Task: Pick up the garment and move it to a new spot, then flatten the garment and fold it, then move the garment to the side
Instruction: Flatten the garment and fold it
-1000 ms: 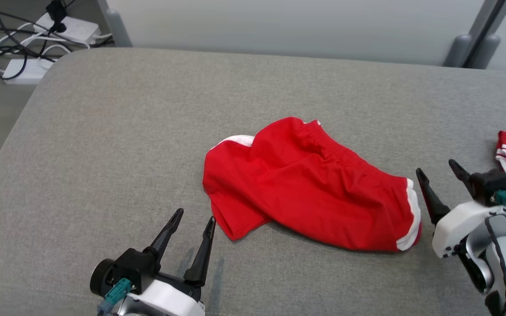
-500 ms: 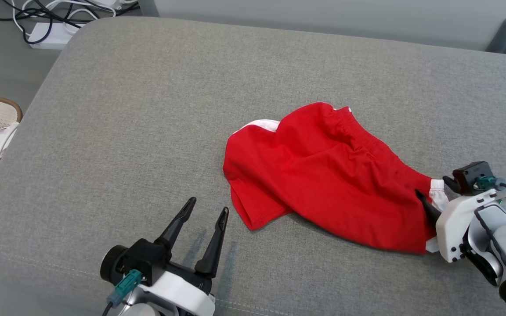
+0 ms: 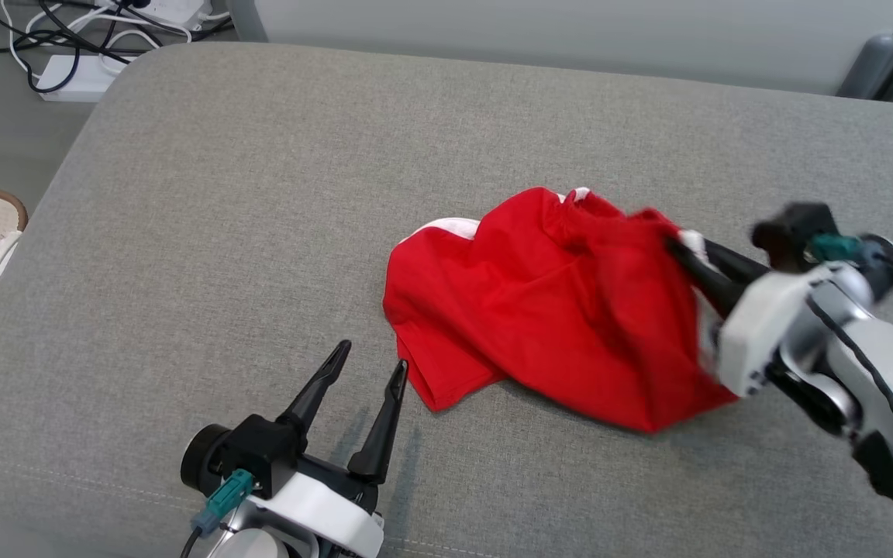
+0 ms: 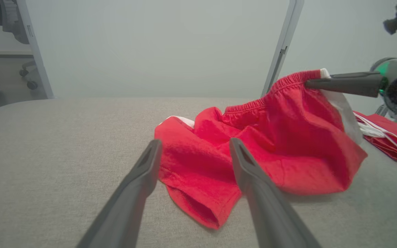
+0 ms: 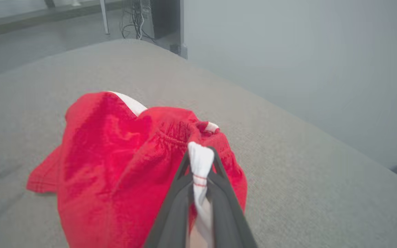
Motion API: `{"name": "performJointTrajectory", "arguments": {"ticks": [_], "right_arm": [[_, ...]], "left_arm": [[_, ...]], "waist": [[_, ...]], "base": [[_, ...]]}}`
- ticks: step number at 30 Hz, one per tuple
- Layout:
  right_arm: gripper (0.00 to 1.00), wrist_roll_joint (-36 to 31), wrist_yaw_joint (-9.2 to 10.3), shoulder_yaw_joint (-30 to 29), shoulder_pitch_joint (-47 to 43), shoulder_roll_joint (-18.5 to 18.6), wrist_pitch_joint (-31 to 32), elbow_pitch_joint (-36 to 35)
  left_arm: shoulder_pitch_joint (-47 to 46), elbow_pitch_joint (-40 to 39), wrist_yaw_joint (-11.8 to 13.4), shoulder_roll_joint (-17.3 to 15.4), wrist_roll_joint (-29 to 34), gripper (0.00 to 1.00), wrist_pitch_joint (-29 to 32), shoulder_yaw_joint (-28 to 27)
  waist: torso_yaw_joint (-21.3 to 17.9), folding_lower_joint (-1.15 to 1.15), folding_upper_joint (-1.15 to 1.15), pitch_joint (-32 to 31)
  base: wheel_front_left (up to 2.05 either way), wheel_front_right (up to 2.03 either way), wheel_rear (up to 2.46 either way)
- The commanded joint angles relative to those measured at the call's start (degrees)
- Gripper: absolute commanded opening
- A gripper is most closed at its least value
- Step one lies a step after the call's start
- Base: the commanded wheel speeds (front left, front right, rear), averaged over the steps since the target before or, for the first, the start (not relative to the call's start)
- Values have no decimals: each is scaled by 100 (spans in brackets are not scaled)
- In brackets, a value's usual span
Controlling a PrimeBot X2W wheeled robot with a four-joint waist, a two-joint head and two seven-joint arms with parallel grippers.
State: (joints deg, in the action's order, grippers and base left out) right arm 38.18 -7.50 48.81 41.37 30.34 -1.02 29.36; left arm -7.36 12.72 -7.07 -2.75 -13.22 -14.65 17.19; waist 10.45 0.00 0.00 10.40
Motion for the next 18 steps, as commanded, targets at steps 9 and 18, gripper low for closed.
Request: {"name": "performJointTrajectory", "arguments": {"ticks": [9, 18], "right_arm": [[0, 1337, 1, 598, 1298, -1052, 718, -1410], [0, 1640, 1, -189, 2445, -2047, -190, 167]], "left_arm": [[-189, -43, -41, -16, -194, 100, -35, 147], [-114, 68, -41, -14, -386, 100, -35, 438]], "waist": [[341, 0, 0, -177], [871, 0, 0, -324]], "base": [[0, 0, 0], [0, 0, 0]]}}
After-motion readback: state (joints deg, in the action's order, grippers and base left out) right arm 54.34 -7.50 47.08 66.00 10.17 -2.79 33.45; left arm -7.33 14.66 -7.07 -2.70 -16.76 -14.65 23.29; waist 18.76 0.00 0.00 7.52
